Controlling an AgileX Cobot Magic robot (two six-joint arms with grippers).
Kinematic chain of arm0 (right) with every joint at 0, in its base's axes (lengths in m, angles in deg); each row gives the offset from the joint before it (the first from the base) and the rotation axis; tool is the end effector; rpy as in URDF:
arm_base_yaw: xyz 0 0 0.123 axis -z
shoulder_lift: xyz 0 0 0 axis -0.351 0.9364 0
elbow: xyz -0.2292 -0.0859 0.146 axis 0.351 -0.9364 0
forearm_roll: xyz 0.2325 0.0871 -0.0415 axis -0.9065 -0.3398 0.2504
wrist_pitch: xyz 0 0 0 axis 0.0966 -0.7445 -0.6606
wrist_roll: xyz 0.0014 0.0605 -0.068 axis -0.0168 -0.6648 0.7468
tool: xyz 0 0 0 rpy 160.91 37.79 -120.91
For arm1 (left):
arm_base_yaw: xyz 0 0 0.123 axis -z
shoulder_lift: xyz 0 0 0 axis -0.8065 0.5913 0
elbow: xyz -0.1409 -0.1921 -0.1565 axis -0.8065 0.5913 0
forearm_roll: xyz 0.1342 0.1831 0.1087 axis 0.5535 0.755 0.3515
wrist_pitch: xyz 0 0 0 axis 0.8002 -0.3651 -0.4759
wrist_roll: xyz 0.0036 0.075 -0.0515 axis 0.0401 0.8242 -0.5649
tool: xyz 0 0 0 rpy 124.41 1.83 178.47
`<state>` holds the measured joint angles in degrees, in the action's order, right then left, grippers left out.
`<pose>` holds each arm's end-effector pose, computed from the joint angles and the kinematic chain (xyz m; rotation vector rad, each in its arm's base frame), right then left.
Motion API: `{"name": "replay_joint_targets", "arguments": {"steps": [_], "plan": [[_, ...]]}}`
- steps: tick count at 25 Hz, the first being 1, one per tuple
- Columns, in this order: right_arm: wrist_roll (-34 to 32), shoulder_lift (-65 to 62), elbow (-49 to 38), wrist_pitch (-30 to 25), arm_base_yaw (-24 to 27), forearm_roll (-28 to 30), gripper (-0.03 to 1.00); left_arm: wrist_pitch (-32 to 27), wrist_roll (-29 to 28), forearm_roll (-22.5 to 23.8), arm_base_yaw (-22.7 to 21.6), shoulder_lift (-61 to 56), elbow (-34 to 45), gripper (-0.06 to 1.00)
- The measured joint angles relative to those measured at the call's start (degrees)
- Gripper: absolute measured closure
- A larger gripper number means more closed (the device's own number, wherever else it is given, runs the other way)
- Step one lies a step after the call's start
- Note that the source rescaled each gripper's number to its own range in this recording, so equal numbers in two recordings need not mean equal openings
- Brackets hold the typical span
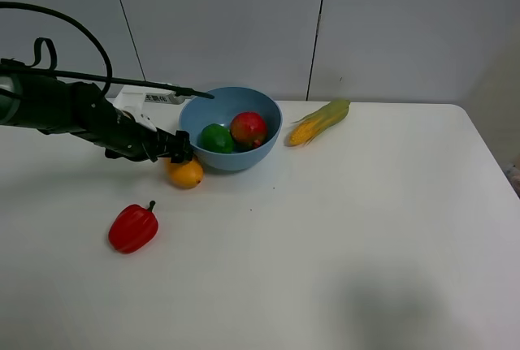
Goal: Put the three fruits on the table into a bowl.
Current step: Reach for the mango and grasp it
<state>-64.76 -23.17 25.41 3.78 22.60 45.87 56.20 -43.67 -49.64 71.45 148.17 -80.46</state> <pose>-0.0061 -0.0038 0.2786 0.1147 2.0343 -0.0352 0.3417 -0.1130 0.1391 0.1858 2.5242 -0.2480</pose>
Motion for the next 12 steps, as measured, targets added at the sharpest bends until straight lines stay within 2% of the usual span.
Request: {"name": "replay_joint_targets", "arguments": {"steps": [8, 12], "plan": [[0.00, 0.00, 0.00, 0.00, 0.00, 0.00, 0.71, -0.16, -0.20, -0.72, -0.04, 1.17, -1.70, -0.06], [0.00, 0.00, 0.00, 0.00, 0.00, 0.00, 0.71, -1.21, -0.28, -2.64, 0.65, 1.21, -4.19, -0.06]]}}
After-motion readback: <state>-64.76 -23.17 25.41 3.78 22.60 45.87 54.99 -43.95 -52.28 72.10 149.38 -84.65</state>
